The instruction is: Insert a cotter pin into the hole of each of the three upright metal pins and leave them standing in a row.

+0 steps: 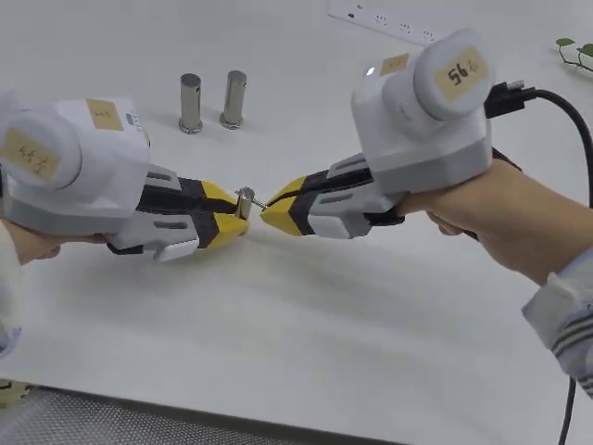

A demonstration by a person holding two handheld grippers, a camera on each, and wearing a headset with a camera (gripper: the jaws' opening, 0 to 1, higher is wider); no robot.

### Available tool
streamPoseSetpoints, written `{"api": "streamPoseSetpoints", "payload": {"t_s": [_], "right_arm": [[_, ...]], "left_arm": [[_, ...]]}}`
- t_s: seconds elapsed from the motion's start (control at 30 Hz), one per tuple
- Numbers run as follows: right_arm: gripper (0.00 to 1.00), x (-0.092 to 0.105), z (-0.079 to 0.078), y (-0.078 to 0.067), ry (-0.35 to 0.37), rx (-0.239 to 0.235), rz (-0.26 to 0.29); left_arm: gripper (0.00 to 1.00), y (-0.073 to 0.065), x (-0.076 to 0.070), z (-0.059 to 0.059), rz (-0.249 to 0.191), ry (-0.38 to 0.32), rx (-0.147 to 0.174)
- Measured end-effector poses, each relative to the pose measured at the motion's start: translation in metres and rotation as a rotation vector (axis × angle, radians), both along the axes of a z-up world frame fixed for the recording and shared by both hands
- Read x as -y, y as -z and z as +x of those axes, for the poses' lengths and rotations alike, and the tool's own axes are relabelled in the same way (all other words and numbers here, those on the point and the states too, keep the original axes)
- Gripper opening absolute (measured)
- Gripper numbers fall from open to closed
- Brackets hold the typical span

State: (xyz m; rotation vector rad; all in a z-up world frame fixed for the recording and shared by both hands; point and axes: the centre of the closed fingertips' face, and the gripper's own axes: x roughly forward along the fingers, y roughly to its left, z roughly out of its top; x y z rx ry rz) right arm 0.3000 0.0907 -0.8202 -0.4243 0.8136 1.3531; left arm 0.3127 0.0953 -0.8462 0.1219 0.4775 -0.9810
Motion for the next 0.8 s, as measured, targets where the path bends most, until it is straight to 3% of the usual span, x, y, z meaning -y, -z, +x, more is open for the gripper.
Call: {"api": "streamPoseSetpoints", "payload": {"t_s": [0.3,0.6,0.8], "right_arm": [[0.04,-0.0030,0.0013,0.0009,0.001,-0.005,0.008],[0.10,-0.0020,0.0046,-0.0007,-0.008,0.026,0.017],[0.08,0.0051,0.0012,-0.0006,-0.002,0.003,0.004]], "left_arm": [[0.08,-0.0007,0.0013,-0.0005,-0.007,-0.002,-0.002],[0.08,-0.0003,0.0017,-0.0018,-0.008,-0.001,-0.004],[0.08,-0.0001,0.0015,-0.0020,-0.007,0.000,-0.004]]}}
